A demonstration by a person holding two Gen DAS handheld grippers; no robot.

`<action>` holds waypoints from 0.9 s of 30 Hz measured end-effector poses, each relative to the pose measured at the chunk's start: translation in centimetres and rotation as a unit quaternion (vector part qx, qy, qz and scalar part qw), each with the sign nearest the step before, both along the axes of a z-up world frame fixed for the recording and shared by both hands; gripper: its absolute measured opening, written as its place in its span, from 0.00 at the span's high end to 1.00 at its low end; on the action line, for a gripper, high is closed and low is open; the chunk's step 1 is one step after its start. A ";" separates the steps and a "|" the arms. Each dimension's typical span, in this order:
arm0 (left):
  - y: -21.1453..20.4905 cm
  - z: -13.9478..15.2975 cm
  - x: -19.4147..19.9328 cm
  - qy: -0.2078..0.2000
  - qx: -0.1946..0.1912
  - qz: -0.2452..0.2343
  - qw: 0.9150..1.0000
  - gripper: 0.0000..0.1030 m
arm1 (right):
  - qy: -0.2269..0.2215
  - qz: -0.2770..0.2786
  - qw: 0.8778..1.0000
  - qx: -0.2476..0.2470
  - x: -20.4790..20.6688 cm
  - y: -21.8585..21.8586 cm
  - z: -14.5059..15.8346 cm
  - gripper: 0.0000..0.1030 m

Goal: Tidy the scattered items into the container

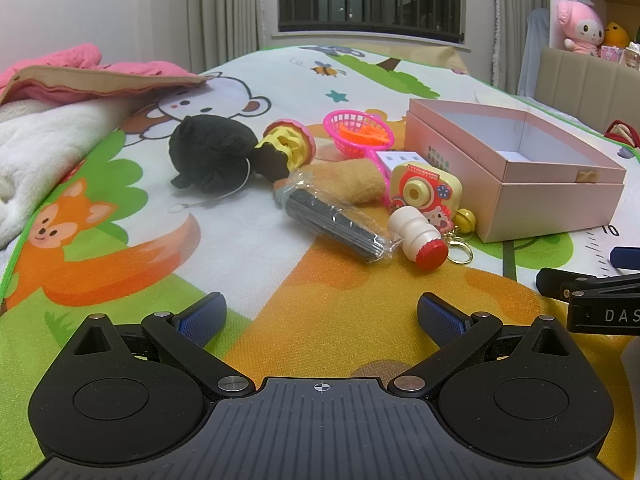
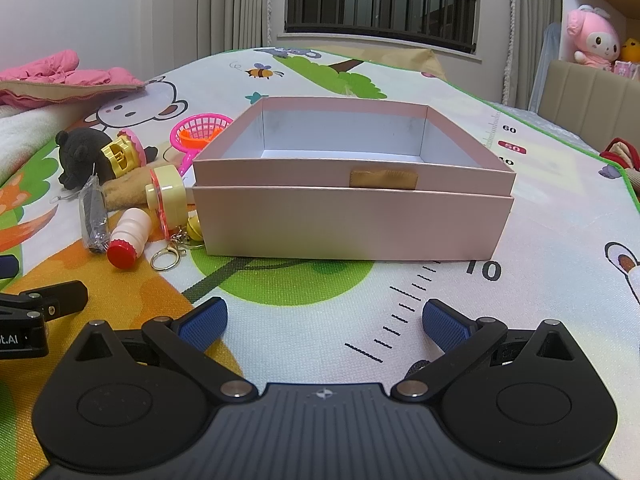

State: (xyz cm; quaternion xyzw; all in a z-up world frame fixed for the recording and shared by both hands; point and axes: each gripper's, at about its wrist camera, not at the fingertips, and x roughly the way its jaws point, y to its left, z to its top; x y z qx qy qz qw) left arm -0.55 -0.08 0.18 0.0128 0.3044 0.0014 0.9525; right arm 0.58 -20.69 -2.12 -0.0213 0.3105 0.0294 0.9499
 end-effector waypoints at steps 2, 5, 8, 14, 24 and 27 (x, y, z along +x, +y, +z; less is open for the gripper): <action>-0.1 0.0 0.1 0.003 0.002 0.000 1.000 0.00 | 0.006 0.001 1.000 0.005 0.2 -0.2 0.1 0.00; -0.4 0.0 0.2 0.007 0.008 0.001 1.000 0.00 | 0.016 0.003 1.000 0.016 0.5 -0.5 0.3 0.00; -0.4 0.1 0.3 0.014 0.007 0.001 1.000 0.00 | 0.027 0.006 1.000 0.014 0.7 -0.5 0.5 0.00; 0.2 0.4 1.0 0.044 -0.009 -0.005 0.999 0.00 | 0.074 0.002 0.997 0.022 1.6 -0.7 1.1 0.00; 0.7 0.4 1.3 0.066 0.002 -0.047 0.997 0.00 | 0.076 -0.016 0.997 0.018 1.3 -0.3 0.9 0.00; 1.0 0.4 0.9 0.064 0.000 -0.059 0.996 0.00 | 0.072 -0.014 0.997 0.003 1.2 0.1 1.1 0.00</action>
